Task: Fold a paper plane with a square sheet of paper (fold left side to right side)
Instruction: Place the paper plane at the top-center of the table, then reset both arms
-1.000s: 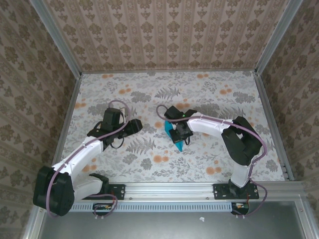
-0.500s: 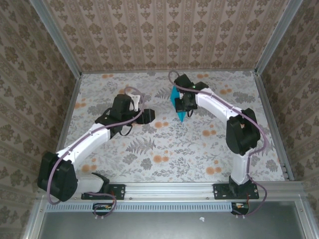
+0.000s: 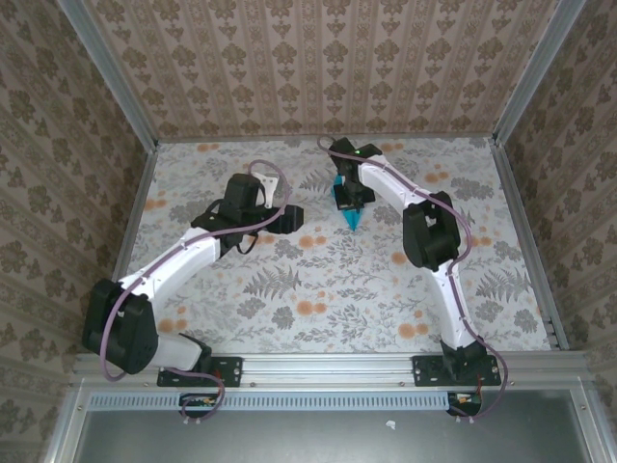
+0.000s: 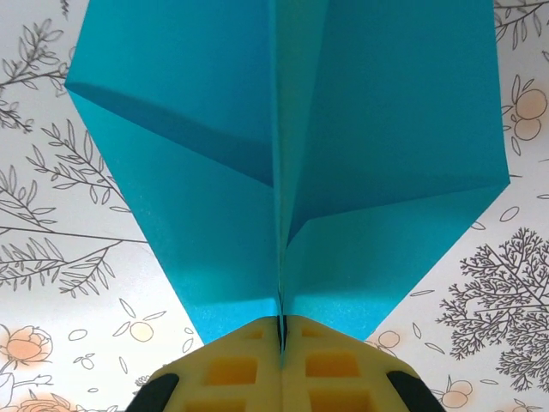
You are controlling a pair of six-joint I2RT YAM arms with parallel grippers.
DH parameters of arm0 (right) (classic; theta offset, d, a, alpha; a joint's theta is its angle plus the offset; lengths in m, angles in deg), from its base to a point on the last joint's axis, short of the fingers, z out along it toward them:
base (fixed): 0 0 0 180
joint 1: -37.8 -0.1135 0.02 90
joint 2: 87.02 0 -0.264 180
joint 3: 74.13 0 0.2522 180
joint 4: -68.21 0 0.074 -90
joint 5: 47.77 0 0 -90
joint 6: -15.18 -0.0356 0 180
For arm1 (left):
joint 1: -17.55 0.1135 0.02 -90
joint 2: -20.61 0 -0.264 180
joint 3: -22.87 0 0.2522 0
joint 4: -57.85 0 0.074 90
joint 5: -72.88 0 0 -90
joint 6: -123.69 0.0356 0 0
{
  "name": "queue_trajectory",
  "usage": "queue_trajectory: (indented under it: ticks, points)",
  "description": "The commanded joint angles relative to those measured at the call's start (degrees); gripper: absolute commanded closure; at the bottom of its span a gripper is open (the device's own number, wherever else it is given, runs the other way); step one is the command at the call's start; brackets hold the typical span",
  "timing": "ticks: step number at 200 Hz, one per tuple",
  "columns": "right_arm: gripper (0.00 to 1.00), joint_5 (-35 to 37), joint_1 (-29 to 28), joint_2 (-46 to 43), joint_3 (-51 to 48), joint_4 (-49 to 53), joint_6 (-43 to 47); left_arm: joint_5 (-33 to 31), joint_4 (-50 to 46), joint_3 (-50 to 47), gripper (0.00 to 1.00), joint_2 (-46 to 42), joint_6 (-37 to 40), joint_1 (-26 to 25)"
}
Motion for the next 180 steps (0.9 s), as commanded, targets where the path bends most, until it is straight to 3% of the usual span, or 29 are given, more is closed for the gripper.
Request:
queue_trajectory:
  ticks: [1,47,85,123,173,180]
  points:
    - [0.93,0.5,0.4,2.6,3.3,4.5,0.6,-0.8,-0.5,1.7,0.14,-0.1,1.6,-0.2]
    - [0.67,0.5,0.4,0.8,3.6,4.9,1.1,-1.4,-1.0,1.7,0.05,-0.9,2.2,-0.2]
    - [0.5,1.5,0.4,-10.4,-3.5,2.0,1.6,-2.9,-2.1,1.0,0.01,-3.3,2.5,0.3]
    - [0.31,2.2,0.4,-30.4,-22.8,-6.1,1.4,-3.6,-2.5,-3.0,0.0,-8.9,-0.1,4.0]
    - [0.01,7.4,3.4,-60.0,-55.8,-26.5,-0.9,-7.9,-1.1,-15.6,0.0,-23.7,-3.6,18.3]
    - [0.0,9.0,4.1,-63.5,-60.3,-29.9,-1.7,-9.0,-1.1,-17.4,0.0,-25.7,-3.1,20.1]
